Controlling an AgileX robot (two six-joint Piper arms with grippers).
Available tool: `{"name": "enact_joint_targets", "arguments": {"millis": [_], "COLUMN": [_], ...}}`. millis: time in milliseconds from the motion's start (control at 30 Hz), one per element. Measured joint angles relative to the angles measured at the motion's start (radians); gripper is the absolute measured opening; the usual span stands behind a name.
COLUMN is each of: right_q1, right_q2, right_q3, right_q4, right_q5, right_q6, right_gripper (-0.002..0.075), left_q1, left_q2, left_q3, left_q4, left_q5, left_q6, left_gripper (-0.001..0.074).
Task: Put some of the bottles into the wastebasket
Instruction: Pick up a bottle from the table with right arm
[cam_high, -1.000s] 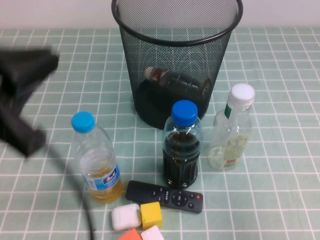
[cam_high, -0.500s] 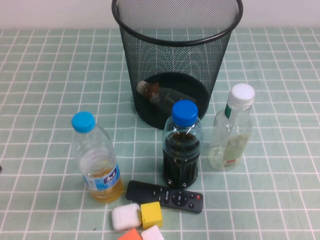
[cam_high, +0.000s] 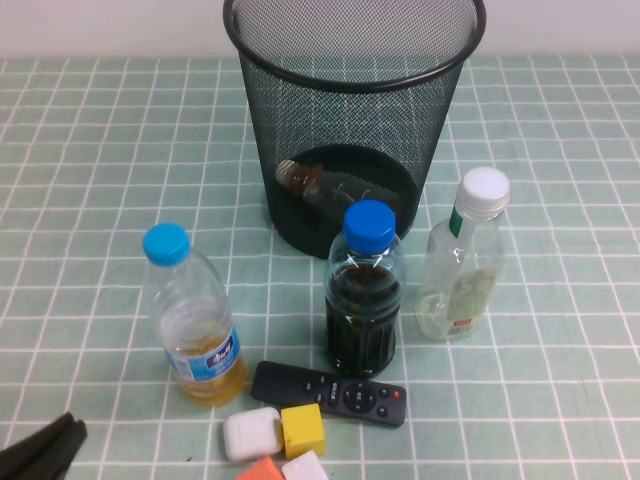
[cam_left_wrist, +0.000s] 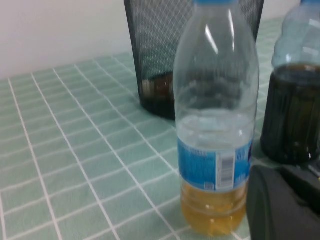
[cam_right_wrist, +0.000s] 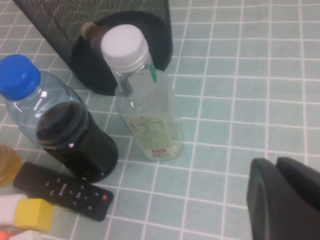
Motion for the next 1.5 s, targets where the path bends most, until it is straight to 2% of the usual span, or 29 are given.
{"name": "enact_joint_targets", "arguments": {"millis": [267,367,467,633,767,867,1000,1167,1233,1333,1500], "right_q1": [0.002,0.031,0.109,0.294,0.445,0.509,0.523,0.531,0.545,0.563,0.563], "right_q2": [0.154,0.213,0.269,0.351,0.375,0.375,0.375,0.385,0.403,0.456,0.573], "right_q3": [-0.078,-0.101,-0.133,-0.167,-0.169,-0.169,-0.169,-0.169,-0.169,-0.169,-0.169], "right_q4": [0.082,0.100,0.101,0.087,-0.007,-0.103,-0.159,-0.174,-0.160,-0.148,-0.158], "right_q5": [0.017,0.017,0.006,-0.061,-0.114,-0.146,-0.215,-0.338,-0.388,-0.455,-0.558], "right_q6": [-0.069,-0.084,-0.089,-0.091,-0.091,-0.079,-0.063,-0.053,-0.053,-0.051,-0.051], "right_gripper": [-0.0006,-0.0006,-0.0006,-0.0006,-0.0006,0.0020,0.0137,0.0401,0.0477,0.0526,0.0543], "left_q1": [0.000,0.000,0.000,0.000,0.000,0.000,0.000,0.000,0.000,0.000,0.000], "left_q2": [0.000,0.000,0.000,0.000,0.000,0.000,0.000,0.000,0.000,0.000,0.000], "left_q3": [0.028,0.028,0.028,0.028,0.028,0.028,0.028,0.028,0.028,0.028,0.028], "left_q4": [0.000,0.000,0.000,0.000,0.000,0.000,0.000,0.000,0.000,0.000,0.000], "left_q5": [0.017,0.017,0.019,0.020,0.020,0.020,0.020,0.020,0.020,0.021,0.021], "left_q6": [0.000,0.000,0.000,0.000,0.000,0.000,0.000,0.000,0.000,0.000,0.000], "left_gripper": [-0.0003,-0.0003,-0.0003,-0.0003,-0.0003,-0.0003,-0.0004,-0.0004,-0.0004,-0.0004,-0.0004]}}
